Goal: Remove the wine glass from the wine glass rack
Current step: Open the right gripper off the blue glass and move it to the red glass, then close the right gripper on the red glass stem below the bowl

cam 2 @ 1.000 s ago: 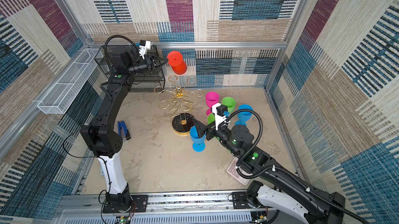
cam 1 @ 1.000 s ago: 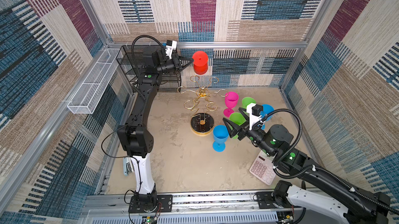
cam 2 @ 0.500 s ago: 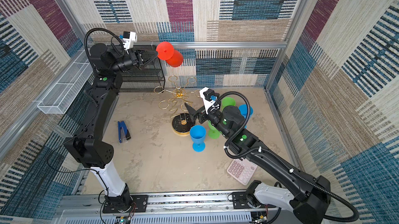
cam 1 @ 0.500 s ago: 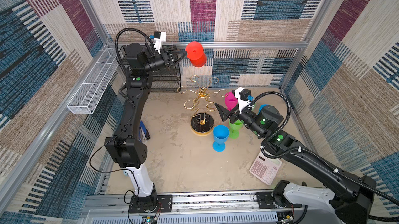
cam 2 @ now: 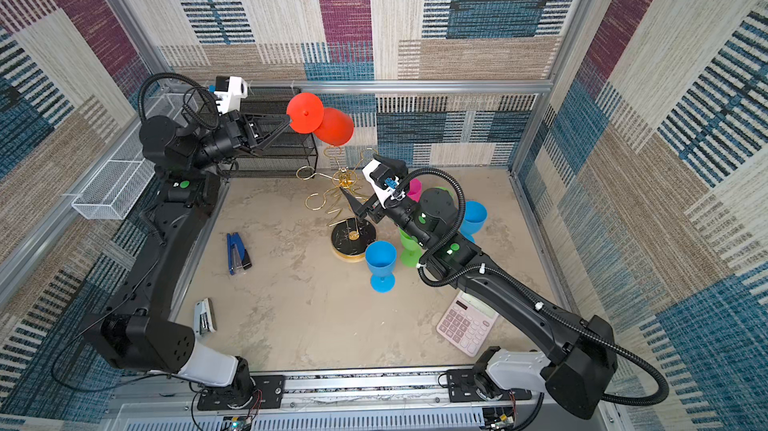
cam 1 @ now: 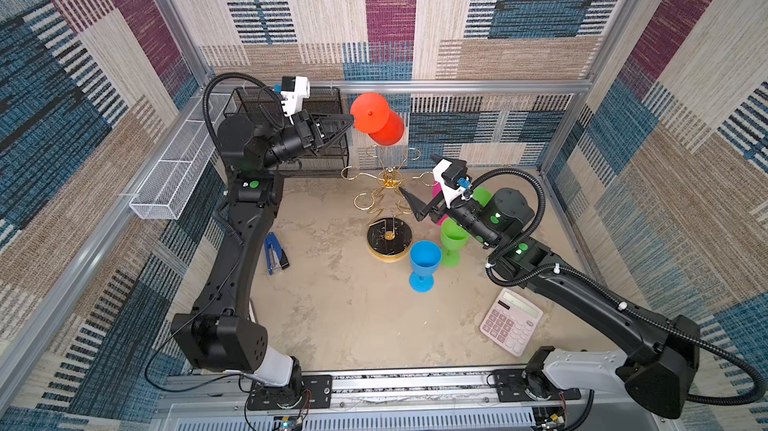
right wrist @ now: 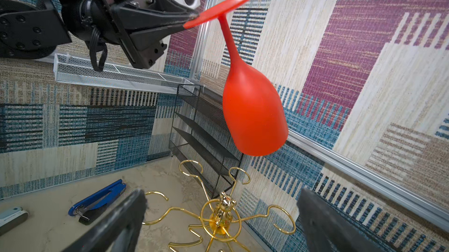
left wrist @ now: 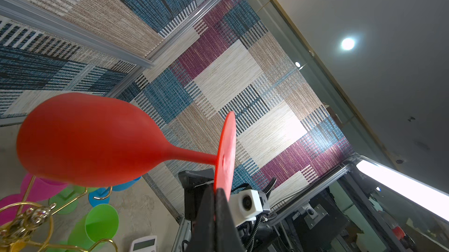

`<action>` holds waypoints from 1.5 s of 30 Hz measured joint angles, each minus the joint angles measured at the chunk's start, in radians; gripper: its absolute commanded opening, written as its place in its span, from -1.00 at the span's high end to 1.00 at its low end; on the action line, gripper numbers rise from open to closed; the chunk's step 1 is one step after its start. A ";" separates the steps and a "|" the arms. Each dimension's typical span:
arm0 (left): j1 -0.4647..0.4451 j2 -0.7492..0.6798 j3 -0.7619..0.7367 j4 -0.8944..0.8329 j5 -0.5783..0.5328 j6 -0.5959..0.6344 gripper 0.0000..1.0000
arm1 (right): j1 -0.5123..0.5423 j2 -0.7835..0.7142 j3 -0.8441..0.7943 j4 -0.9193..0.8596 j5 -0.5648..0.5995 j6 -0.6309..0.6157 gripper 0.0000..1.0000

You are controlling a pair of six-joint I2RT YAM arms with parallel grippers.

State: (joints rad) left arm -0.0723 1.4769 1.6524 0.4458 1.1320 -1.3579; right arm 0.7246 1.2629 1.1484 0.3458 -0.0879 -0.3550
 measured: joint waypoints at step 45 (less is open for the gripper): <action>0.000 -0.246 -0.314 0.144 -0.002 -0.140 1.00 | -0.008 0.355 0.337 0.036 -0.102 -0.101 -0.99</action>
State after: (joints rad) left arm -0.0727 1.2308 1.3388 0.5900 1.1301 -1.4975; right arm 0.7166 1.6176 1.4857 0.3820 -0.1902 -0.4561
